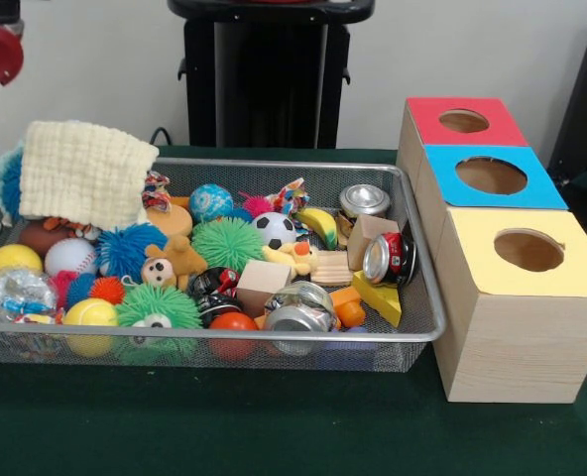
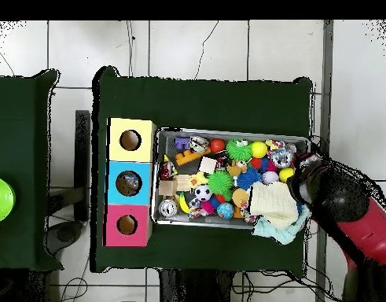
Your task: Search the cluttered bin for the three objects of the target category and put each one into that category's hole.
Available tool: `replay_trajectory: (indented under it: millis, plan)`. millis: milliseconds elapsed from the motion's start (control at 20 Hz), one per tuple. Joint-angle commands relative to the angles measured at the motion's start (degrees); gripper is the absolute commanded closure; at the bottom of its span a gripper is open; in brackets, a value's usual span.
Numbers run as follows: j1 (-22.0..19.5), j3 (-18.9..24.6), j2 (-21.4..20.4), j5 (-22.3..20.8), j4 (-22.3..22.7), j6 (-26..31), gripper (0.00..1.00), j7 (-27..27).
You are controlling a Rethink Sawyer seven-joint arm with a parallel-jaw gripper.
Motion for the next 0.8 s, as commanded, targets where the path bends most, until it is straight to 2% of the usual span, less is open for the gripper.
replay_trajectory:
  millis: [50, 250, 500, 650, 800]
  plan:
    - [-4.15, 2.66, -5.37, 4.77, 9.12, -0.61, 0.0, 10.42]
    - [-2.88, 3.11, -4.91, 5.85, 10.62, -2.18, 0.0, 11.69]
    - [-2.22, 4.12, -2.17, 7.02, 10.95, -6.16, 0.0, 12.72]
    - [-4.8, 8.42, 0.16, 7.96, 12.94, -11.94, 0.0, 12.88]
    - [-6.35, 11.19, 0.99, 8.52, 14.29, -14.81, 0.0, 12.99]
